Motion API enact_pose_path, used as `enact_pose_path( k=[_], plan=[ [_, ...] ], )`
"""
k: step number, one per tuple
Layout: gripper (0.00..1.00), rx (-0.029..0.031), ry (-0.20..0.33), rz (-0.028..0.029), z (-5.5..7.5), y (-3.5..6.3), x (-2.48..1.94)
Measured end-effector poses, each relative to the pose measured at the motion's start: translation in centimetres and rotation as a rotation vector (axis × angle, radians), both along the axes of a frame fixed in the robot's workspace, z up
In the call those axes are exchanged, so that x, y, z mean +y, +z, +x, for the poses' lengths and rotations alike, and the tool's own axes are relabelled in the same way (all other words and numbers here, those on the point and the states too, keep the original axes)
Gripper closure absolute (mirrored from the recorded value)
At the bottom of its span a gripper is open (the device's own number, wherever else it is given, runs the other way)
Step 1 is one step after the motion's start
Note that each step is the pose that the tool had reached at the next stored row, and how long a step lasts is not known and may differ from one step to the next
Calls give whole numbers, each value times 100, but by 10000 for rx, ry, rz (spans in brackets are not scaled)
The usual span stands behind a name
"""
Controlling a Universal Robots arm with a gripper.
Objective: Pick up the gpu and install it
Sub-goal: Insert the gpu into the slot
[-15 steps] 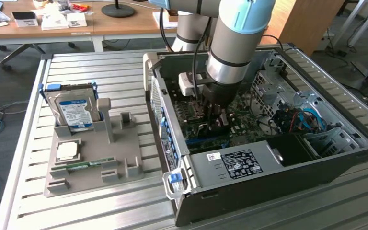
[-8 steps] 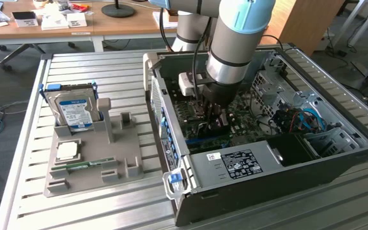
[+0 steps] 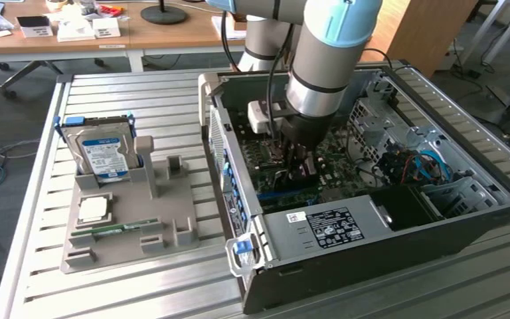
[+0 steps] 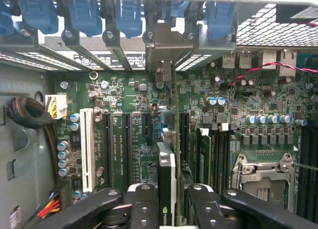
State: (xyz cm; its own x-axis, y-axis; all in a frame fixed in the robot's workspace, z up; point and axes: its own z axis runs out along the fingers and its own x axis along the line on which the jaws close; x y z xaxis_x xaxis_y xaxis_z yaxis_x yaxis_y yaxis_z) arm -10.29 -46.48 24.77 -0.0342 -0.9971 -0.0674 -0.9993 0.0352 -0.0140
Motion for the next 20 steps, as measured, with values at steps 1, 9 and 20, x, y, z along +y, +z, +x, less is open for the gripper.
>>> enact_pose_path(
  k=[1, 9, 20],
  plan=[
    [73, -1, -1, 12, 0, -1, -6],
    [73, 1, -2, 34, -1, 1, -9],
    [73, -1, -1, 94, -3, -13, -13]
  ],
)
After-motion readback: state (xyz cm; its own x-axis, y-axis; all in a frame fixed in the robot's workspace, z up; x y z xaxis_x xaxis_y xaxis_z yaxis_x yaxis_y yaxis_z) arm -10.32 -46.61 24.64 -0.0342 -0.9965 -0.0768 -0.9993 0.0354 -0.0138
